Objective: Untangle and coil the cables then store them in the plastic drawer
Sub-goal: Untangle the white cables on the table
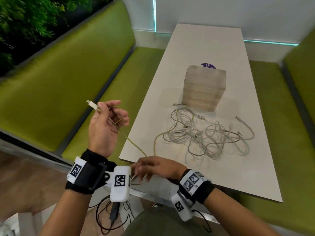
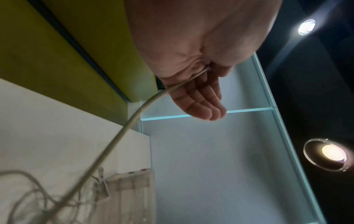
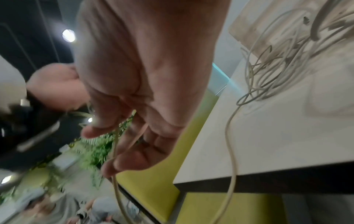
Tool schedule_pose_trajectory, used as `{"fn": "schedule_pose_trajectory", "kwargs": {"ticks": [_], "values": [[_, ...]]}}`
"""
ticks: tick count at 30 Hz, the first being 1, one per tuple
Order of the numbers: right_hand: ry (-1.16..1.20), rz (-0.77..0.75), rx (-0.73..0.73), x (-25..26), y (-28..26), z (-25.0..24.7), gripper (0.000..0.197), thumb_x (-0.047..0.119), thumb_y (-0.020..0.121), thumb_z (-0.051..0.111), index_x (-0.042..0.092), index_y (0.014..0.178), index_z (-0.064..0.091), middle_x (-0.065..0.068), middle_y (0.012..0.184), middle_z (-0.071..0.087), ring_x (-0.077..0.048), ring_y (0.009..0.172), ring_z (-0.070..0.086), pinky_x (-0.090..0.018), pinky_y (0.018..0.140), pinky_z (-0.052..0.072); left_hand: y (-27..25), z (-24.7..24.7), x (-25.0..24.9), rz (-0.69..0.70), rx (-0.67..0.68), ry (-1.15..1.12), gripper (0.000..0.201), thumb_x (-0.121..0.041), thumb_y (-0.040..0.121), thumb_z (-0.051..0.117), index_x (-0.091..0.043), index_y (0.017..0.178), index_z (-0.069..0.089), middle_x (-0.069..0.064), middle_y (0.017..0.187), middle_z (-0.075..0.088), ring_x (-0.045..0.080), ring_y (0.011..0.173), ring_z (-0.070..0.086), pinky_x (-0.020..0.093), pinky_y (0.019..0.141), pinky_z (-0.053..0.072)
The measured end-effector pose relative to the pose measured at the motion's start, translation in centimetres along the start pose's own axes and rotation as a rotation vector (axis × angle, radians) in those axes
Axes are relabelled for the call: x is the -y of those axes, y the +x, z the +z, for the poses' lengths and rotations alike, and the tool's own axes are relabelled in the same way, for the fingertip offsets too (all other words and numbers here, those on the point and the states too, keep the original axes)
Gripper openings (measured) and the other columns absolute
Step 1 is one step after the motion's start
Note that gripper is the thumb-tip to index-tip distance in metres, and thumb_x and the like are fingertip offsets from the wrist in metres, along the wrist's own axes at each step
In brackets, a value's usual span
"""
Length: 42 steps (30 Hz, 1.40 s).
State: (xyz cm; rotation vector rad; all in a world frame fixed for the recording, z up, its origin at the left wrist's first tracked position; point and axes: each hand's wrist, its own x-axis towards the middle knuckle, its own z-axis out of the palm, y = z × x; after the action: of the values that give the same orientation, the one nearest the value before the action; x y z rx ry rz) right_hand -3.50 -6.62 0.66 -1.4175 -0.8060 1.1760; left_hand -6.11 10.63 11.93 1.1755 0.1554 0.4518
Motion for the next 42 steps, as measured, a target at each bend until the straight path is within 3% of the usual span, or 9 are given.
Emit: {"fn": "schedule_pose_trajectory", "kwargs": {"ticks": [5, 10, 12, 17, 20, 25, 32, 37, 42], "values": [[-0.036, -0.094, -0.289, 1.8, -1.7, -4.2, 0.009, 0.012, 0.101, 0.042, 0.007, 0.103, 0.049, 0.005, 0.057, 0.060, -0.008, 0.053, 0.050, -0.019, 0.056, 0.039, -0.3, -2.1, 3.8, -0.123, 0.183, 0.616, 0.033, -0.044, 0.097, 0.038, -0.027, 0.104, 0.066, -0.004, 0.084, 0.060, 0.004, 0.051, 0.038, 0.022, 0.048, 0.034], [-0.073, -0.178, -0.338, 5.0, -1.9, -5.5, 0.021, 0.015, 0.101, 0.045, -0.002, 0.097, 0.055, 0.002, 0.054, 0.057, -0.009, 0.049, 0.043, -0.015, 0.050, 0.034, -2.4, 1.0, 7.8, -0.261, 0.435, 0.611, 0.048, -0.068, 0.089, 0.033, -0.034, 0.103, 0.063, -0.001, 0.097, 0.067, 0.012, 0.081, 0.059, 0.026, 0.068, 0.048], [0.000, -0.210, -0.409, 5.3, -1.8, -5.5, 0.020, 0.016, 0.101, 0.045, 0.002, 0.091, 0.057, 0.002, 0.055, 0.060, -0.007, 0.047, 0.042, -0.014, 0.048, 0.034, -2.8, 2.7, 8.3, -0.275, 0.398, 0.448, 0.048, -0.056, 0.095, 0.030, -0.025, 0.087, 0.065, 0.004, 0.083, 0.067, 0.019, 0.085, 0.063, 0.037, 0.073, 0.052], [0.060, -0.145, -0.609, 4.8, -2.1, -6.0, 0.025, 0.027, 0.098, 0.051, 0.008, 0.085, 0.062, -0.004, 0.062, 0.064, -0.007, 0.042, 0.040, -0.017, 0.044, 0.032, -1.9, 4.8, 9.8, -0.225, 0.172, 0.286, 0.048, -0.046, 0.097, 0.041, -0.010, 0.120, 0.062, -0.007, 0.079, 0.069, 0.033, 0.084, 0.059, 0.050, 0.090, 0.048], [-0.088, 0.062, -0.443, 4.9, -3.3, -6.7, 0.028, 0.036, 0.095, 0.055, 0.010, 0.088, 0.066, 0.001, 0.059, 0.062, -0.008, 0.043, 0.038, -0.019, 0.044, 0.031, -1.1, 5.9, 9.2, -0.232, 0.094, 0.211, 0.040, -0.037, 0.101, 0.035, -0.007, 0.086, 0.058, 0.003, 0.099, 0.074, 0.030, 0.083, 0.064, 0.045, 0.077, 0.050], [-0.595, 0.326, -0.176, 1.8, -6.3, -9.1, 0.023, 0.027, 0.097, 0.051, 0.014, 0.088, 0.068, 0.006, 0.072, 0.058, -0.006, 0.056, 0.047, -0.018, 0.053, 0.038, 2.6, 4.6, 3.9, -0.196, -0.137, -0.252, 0.040, -0.035, 0.102, 0.029, -0.015, 0.073, 0.047, -0.007, 0.048, 0.048, 0.019, 0.083, 0.072, 0.047, 0.095, 0.049], [-0.339, 0.053, -0.811, 0.2, -7.4, -13.6, 0.026, 0.017, 0.100, 0.046, 0.012, 0.084, 0.065, 0.003, 0.077, 0.063, -0.005, 0.061, 0.055, -0.020, 0.058, 0.042, 3.0, 2.4, 2.9, -0.190, -0.170, -0.056, 0.042, -0.046, 0.100, 0.035, -0.019, 0.069, 0.046, -0.010, 0.050, 0.030, 0.008, 0.042, 0.027, 0.020, 0.043, 0.033], [-0.236, -0.089, -0.784, 3.2, -6.3, -13.0, 0.028, 0.020, 0.100, 0.047, 0.009, 0.088, 0.070, -0.005, 0.068, 0.057, -0.012, 0.058, 0.049, -0.019, 0.055, 0.042, 1.5, 5.5, 9.2, -0.285, 0.201, 0.664, 0.020, -0.036, 0.093, 0.057, -0.022, 0.107, 0.059, -0.004, 0.071, 0.040, 0.009, 0.055, 0.032, 0.018, 0.047, 0.031], [-0.194, -0.125, -0.734, 4.3, -6.2, -12.2, 0.028, 0.016, 0.099, 0.049, 0.020, 0.079, 0.067, -0.005, 0.061, 0.049, -0.006, 0.051, 0.042, -0.019, 0.053, 0.037, 1.4, 9.3, 11.5, -0.213, 0.472, 0.637, 0.039, -0.034, 0.089, 0.063, -0.023, 0.125, 0.058, 0.001, 0.097, 0.068, 0.020, 0.088, 0.062, 0.028, 0.082, 0.050]]}}
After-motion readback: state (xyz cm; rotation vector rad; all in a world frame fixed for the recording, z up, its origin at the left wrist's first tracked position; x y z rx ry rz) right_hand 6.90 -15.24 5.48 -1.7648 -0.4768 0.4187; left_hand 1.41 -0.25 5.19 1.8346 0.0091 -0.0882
